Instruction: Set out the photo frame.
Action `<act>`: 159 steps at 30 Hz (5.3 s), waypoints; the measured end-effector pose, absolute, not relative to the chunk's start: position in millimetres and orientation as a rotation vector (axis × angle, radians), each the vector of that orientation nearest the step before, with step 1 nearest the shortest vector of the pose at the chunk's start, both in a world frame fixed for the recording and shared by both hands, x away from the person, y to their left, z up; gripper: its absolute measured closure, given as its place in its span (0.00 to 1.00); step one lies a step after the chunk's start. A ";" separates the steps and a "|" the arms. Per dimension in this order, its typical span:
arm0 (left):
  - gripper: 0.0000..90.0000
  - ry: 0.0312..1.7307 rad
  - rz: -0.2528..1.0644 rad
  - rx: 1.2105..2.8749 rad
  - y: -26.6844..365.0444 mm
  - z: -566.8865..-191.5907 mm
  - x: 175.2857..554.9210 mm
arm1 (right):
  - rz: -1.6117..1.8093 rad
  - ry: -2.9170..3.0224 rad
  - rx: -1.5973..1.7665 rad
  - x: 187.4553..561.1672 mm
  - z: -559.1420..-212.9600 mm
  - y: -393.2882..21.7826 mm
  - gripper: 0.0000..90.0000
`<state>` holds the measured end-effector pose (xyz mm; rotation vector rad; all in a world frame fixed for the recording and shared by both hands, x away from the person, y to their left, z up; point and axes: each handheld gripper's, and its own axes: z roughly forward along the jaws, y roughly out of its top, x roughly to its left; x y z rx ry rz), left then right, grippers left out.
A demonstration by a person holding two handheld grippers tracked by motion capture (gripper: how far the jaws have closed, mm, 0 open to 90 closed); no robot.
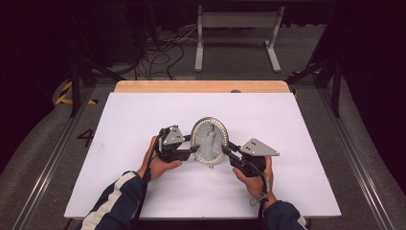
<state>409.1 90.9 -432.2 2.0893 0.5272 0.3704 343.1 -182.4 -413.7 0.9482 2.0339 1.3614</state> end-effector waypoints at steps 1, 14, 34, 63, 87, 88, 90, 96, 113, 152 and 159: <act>0.59 0.526 0.367 2.092 91.1 -432.3 408.5 | 1.359 2.032 0.951 343.5 -413.6 -182.6 0.84; 0.59 0.523 0.365 2.099 90.9 -432.1 405.3 | 1.361 2.026 0.970 348.4 -414.1 -185.7 0.83; 0.62 0.501 0.386 2.144 89.7 -432.8 401.7 | 1.359 2.003 1.007 357.1 -417.2 -179.7 0.79; 0.70 0.521 0.406 2.110 93.7 -428.9 401.6 | 1.357 1.990 1.035 354.3 -415.4 -182.3 0.82; 0.66 0.520 0.398 2.130 91.8 -432.0 400.4 | 1.338 1.984 1.024 357.6 -415.6 -179.4 0.81; 0.66 0.519 0.396 2.128 91.9 -432.2 400.6 | 1.336 1.985 1.021 357.6 -415.5 -179.4 0.81; 0.65 0.516 0.391 2.127 91.9 -432.2 400.8 | 1.330 1.985 1.017 357.5 -415.3 -179.2 0.81; 0.63 0.502 0.403 2.113 93.3 -429.6 400.0 | 1.296 2.004 0.993 357.9 -417.9 -176.6 0.77; 0.61 0.482 0.439 2.095 99.9 -419.4 396.0 | 1.268 2.035 0.954 354.0 -414.3 -181.1 0.77; 0.40 0.461 0.534 2.162 128.9 -417.9 372.1 | 1.124 2.114 0.840 332.4 -419.7 -207.9 0.50; 0.32 0.470 0.547 2.186 137.8 -423.3 370.7 | 1.099 2.145 0.821 333.2 -421.9 -207.1 0.41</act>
